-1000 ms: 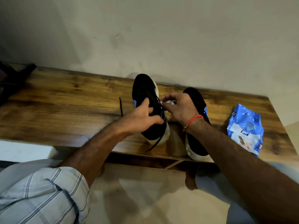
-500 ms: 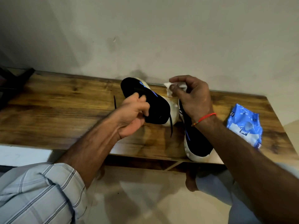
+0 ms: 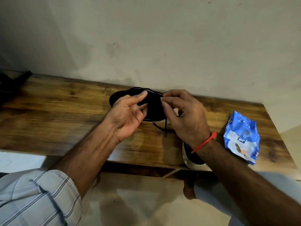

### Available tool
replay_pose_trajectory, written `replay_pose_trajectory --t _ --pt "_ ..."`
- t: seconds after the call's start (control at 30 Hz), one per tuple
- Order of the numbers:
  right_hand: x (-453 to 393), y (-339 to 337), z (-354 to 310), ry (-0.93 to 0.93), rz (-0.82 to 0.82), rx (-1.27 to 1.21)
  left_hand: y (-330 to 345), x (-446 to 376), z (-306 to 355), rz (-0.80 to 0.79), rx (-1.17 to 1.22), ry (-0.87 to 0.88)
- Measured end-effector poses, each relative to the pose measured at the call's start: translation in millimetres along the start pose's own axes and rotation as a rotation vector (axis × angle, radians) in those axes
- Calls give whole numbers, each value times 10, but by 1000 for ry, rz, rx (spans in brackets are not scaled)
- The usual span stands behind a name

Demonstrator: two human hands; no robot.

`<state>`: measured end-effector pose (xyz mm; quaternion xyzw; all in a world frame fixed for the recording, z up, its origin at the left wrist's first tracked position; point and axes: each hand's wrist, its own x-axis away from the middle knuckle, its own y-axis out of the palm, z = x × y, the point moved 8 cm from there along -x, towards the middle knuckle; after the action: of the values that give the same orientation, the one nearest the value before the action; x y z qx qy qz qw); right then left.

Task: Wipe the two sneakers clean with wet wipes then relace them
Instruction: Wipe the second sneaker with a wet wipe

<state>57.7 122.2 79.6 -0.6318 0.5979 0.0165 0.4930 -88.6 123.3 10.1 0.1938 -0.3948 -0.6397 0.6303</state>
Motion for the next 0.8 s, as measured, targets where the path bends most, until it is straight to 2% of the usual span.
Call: replay_pose_trajectory --t 0.2,0.43,0.6,0.73,0.8 --pt "61 86 -177 -59 28 -79 -2 -8 -84 6 -108 35" --pt "-24 -68 160 74 91 -31 -35 -31 -54 61 -36 69" --pt "137 124 -195 -108 44 -40 -87 -7 -59 104 -87 53" --pt "41 20 146 56 156 -56 -148 -40 -52 133 61 76" --pt "85 85 41 39 139 -96 -204 -58 -71 148 39 70"
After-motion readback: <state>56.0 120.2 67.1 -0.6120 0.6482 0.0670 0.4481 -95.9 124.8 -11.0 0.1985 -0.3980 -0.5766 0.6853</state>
